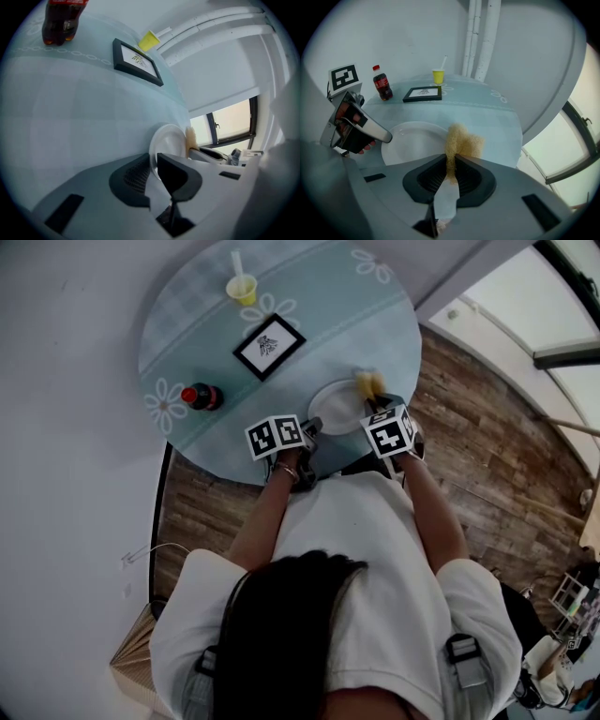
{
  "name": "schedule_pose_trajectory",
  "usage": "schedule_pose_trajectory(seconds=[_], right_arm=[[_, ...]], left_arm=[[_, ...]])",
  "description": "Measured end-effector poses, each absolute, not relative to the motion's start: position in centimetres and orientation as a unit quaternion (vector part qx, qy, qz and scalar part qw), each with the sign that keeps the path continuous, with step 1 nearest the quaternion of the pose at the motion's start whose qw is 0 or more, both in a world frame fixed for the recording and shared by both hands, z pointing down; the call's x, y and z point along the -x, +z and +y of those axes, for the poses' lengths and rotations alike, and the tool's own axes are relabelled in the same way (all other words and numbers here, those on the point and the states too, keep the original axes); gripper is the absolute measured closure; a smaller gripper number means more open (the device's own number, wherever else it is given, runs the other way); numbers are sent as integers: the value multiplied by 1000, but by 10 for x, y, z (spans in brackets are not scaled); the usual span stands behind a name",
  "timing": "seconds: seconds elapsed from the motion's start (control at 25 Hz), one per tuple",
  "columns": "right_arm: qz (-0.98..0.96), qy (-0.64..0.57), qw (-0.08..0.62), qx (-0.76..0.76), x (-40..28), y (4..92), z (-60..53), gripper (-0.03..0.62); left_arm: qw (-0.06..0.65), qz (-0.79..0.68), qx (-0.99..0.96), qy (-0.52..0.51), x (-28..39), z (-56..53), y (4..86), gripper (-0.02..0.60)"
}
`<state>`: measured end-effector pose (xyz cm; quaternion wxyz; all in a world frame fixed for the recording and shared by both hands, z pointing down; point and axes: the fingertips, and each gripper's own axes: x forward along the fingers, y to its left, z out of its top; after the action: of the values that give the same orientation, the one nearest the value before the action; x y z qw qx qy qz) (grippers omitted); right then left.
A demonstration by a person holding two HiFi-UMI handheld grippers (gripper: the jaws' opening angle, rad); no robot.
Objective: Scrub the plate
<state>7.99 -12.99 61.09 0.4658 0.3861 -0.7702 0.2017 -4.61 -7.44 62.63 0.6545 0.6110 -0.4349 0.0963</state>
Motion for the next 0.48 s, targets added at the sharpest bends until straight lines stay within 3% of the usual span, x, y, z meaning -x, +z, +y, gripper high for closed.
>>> schedule_pose_trajectory(seconds=[0.04, 0.48], right_arm=[[-770, 202, 466, -385, -79, 612, -130, 530], [-779, 190, 479, -357, -58, 617, -142, 530]], left_arm=[[657, -438, -607, 90, 49, -74, 628, 528], [671, -449, -584, 85, 50, -75, 630, 532]])
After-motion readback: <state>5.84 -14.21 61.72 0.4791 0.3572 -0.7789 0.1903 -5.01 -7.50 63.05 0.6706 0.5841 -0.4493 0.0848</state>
